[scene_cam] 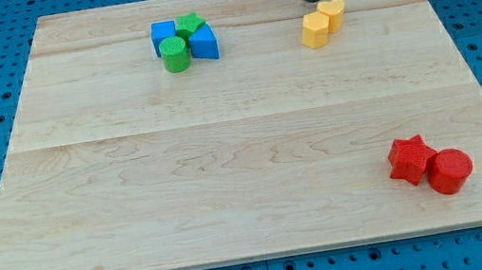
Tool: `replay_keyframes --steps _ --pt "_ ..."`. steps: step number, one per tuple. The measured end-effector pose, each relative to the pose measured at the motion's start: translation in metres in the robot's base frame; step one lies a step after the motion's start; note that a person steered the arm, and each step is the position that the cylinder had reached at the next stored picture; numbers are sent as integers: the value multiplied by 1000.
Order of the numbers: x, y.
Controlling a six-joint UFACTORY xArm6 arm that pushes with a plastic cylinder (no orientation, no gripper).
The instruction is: Place the yellow hexagon bottom of the yellow heart
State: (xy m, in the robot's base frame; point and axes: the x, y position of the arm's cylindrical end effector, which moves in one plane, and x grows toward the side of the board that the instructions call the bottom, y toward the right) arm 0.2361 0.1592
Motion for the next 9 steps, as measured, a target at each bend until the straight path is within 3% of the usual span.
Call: replay_keyframes --steps 1,2,4,6,7,8,9 --pt "16 11" --pt "28 -33" --pt "64 -56" --pt "114 -49" --pt "112 -99" --pt "128 -88" --pt "132 -11"
